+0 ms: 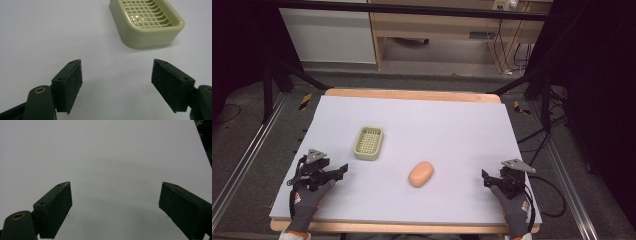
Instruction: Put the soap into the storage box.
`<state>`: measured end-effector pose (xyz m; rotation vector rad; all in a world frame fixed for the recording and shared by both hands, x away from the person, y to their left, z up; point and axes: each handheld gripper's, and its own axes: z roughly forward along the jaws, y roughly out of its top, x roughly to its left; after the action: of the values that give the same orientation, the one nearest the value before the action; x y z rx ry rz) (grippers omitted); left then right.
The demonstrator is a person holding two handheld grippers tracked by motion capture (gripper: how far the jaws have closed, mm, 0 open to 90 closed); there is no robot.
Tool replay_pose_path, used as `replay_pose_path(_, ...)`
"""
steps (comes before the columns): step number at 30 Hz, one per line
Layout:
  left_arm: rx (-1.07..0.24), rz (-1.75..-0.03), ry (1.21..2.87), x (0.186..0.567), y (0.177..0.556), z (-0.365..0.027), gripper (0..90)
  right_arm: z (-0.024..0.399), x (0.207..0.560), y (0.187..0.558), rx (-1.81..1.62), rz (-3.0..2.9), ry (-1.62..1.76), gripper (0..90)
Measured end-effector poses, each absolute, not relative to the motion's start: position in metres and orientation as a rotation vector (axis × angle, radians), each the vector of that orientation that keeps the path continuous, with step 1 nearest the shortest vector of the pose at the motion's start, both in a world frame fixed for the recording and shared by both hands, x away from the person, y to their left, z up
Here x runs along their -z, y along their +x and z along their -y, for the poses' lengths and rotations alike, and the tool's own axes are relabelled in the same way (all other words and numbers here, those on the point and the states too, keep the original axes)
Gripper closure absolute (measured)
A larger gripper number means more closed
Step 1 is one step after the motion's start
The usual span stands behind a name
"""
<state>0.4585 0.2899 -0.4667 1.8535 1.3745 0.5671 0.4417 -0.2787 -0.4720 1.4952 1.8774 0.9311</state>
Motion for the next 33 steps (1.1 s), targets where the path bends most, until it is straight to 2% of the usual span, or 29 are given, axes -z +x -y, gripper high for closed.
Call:
replay_pose_path(15, -0.525, -1.317, 1.876, 0.459, 0.454, -0.278, 26.2, 0.278, 0.475, 0.444, -0.867, -1.881, 1.508, 9.6)
replay_pose_path(33, -0.467, -1.205, 1.932, 0.448, 0.446, -0.244, 25.2, 0.278, 0.474, 0.443, -0.86, -1.857, 1.513, 8.3)
